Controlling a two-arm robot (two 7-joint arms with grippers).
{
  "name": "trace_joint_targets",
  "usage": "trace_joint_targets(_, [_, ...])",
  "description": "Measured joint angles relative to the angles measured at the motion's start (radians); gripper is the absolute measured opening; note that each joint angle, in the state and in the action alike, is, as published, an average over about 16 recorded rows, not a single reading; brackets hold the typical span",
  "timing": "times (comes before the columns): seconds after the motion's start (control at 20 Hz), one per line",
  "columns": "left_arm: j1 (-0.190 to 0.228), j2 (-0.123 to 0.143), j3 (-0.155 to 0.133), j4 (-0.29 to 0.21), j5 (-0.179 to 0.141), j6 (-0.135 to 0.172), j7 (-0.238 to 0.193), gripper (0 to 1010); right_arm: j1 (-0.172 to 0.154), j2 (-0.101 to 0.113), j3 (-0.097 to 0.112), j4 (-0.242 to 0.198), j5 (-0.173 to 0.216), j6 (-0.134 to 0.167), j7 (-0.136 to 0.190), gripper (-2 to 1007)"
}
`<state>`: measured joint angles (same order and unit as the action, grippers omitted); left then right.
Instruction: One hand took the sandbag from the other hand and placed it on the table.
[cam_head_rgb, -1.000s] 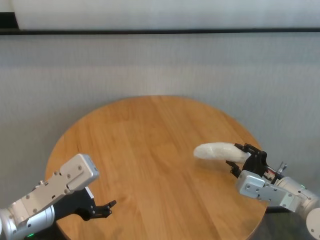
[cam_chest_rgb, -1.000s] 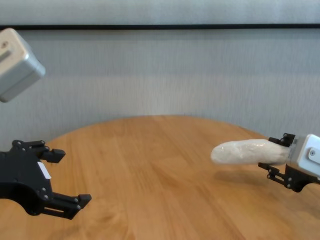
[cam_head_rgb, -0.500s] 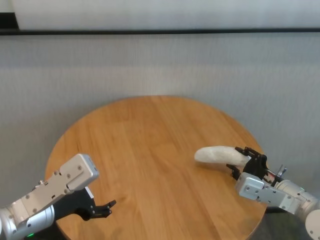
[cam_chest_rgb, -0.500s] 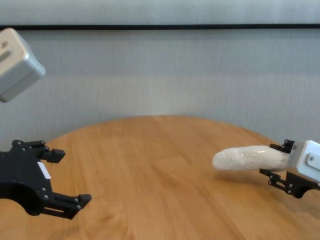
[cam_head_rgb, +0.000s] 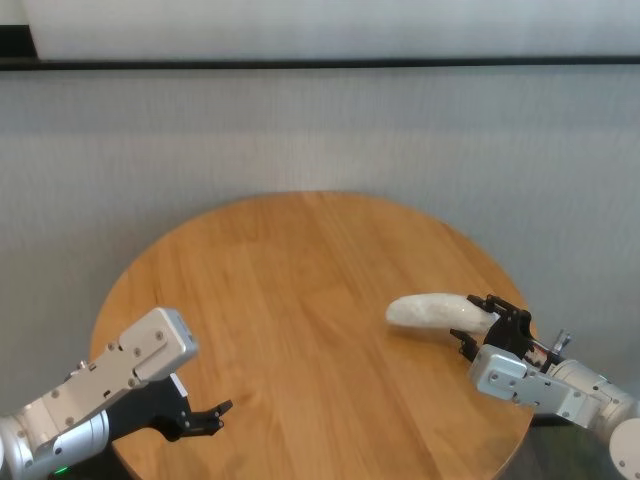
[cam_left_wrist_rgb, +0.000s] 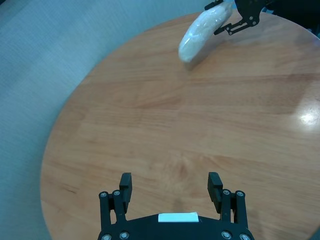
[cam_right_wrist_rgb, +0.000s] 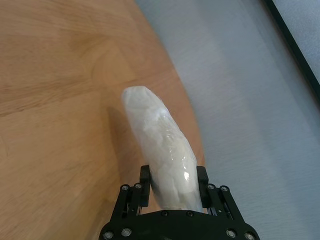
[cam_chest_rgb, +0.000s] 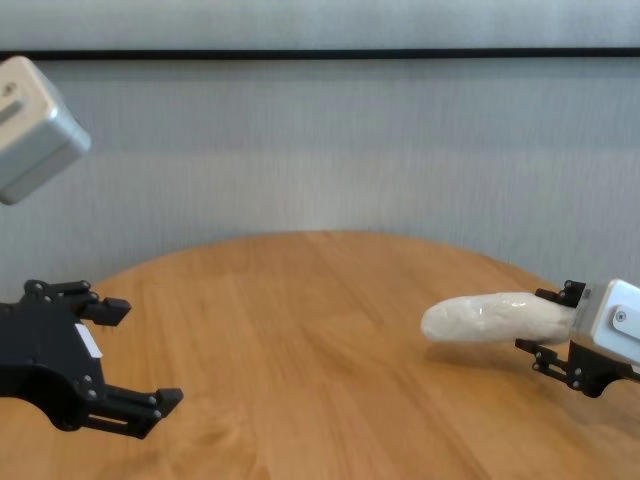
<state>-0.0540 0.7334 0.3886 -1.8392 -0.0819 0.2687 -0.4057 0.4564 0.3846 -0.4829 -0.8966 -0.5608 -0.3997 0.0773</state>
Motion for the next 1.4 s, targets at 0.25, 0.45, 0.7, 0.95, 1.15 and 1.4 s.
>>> trace_joint_targets(0.25, [0.000, 0.000, 0.000, 0.000, 0.000, 0.000, 0.000, 1000, 0.000, 0.000, -0.001, -0.001, 0.002, -0.001, 0.001, 532])
trace_joint_targets(0.45, [0.000, 0.000, 0.000, 0.000, 0.000, 0.000, 0.000, 1000, 0.000, 0.000, 0.000, -0.001, 0.002, -0.001, 0.000, 575])
trace_joint_targets(0.7, [0.000, 0.000, 0.000, 0.000, 0.000, 0.000, 0.000, 1000, 0.000, 0.000, 0.000, -0.001, 0.002, -0.001, -0.001, 677])
trace_joint_targets(0.95, [0.000, 0.000, 0.000, 0.000, 0.000, 0.000, 0.000, 1000, 0.000, 0.000, 0.000, -0.002, 0.001, -0.002, -0.002, 821])
trace_joint_targets(1.15, [0.000, 0.000, 0.000, 0.000, 0.000, 0.000, 0.000, 1000, 0.000, 0.001, 0.001, -0.002, 0.001, -0.002, -0.002, 921])
trace_joint_targets(1.4, [0.000, 0.000, 0.000, 0.000, 0.000, 0.000, 0.000, 1000, -0.004, 0.003, 0.002, -0.013, 0.005, -0.004, 0.005, 987])
